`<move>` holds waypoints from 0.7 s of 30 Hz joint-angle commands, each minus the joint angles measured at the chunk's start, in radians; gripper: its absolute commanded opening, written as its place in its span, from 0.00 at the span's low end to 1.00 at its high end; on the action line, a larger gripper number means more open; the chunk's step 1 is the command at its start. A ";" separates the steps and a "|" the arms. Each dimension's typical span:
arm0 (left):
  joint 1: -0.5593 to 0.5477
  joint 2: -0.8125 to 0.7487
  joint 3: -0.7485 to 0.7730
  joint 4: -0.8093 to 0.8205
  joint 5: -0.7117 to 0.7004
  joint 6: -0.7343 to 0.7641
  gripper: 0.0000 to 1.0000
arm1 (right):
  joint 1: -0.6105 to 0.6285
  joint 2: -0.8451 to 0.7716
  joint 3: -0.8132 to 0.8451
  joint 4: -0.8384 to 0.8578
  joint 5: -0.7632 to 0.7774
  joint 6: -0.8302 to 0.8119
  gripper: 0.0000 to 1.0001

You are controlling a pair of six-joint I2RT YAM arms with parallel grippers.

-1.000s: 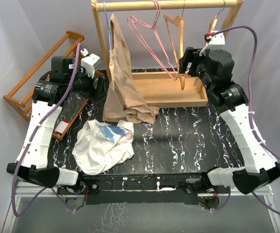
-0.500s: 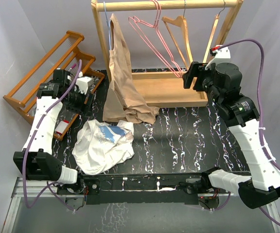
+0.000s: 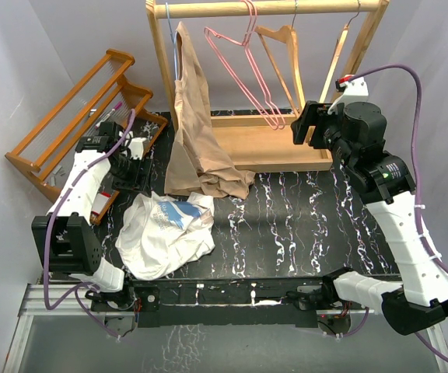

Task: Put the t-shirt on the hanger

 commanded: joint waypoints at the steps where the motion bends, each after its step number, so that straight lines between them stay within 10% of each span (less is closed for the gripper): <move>1: 0.016 -0.006 -0.040 0.037 -0.018 -0.148 0.60 | -0.001 -0.007 0.017 0.019 0.011 0.004 0.75; 21: 0.018 0.027 -0.236 0.243 -0.016 -0.329 0.56 | -0.001 0.015 0.044 0.019 0.011 0.014 0.75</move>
